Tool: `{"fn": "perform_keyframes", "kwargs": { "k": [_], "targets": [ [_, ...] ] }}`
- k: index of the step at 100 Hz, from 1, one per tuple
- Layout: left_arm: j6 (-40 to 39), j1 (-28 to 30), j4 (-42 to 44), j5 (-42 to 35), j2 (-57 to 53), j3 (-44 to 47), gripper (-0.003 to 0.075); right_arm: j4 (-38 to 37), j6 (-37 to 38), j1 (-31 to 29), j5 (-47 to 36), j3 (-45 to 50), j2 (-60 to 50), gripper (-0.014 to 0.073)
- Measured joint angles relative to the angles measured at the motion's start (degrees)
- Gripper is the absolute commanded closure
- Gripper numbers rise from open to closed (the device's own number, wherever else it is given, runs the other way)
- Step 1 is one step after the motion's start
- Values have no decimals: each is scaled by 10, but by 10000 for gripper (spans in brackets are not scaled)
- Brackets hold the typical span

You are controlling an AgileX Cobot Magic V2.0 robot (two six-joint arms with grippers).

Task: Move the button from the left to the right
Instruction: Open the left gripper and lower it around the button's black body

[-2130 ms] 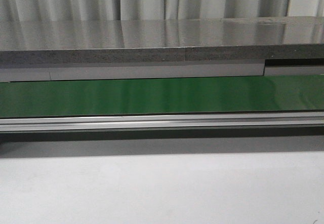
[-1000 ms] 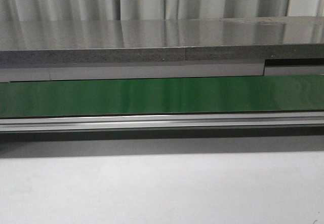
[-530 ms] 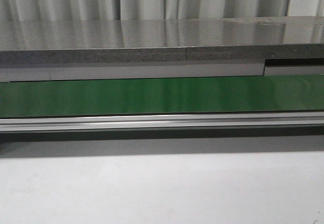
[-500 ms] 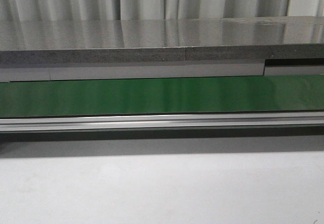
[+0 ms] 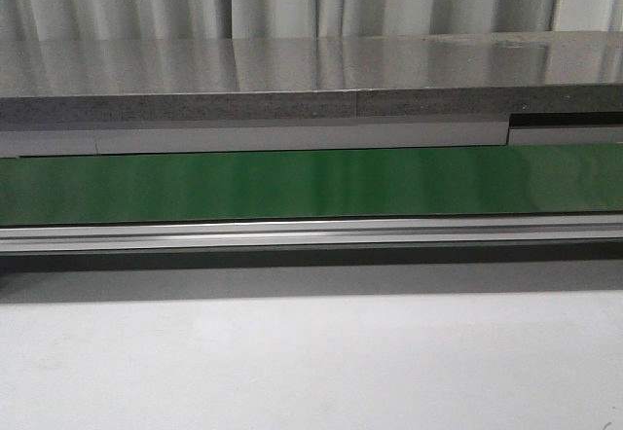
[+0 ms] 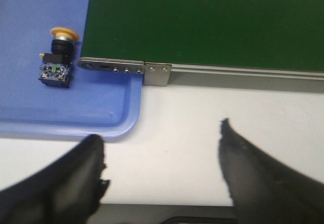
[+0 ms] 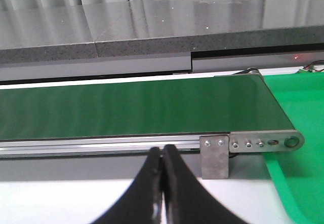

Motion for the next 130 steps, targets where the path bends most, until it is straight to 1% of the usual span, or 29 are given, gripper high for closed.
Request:
{"fn": "perform_keyframes", "kwargs": {
  "k": [10,36,52,67,88,97,111,130],
  "targets": [
    [1,0,5,-6,0,0,23,0,0,0,0,0,0,661],
    [1,0,6,-11,0,0,93,0,0,0,0,0,0,661],
    [1,11,19,-11,14,-4,95,0,0,0,0,0,0,661],
    [5,64,42,-16,53,-19,95,0,0,0,0,0,0,661],
    [53,156,37,-23,147,-72,95,0,0,0,0,0,0,661],
    [67,189,21,-32,196,-96,95,0,0,0,0,0,0,661],
    [109,233,-28,-37,285,-143,95,0,0,0,0,0,0,661],
    [143,265,-64,-31,409,-203,95,0,0,0,0,0,0,661]
  ]
}}
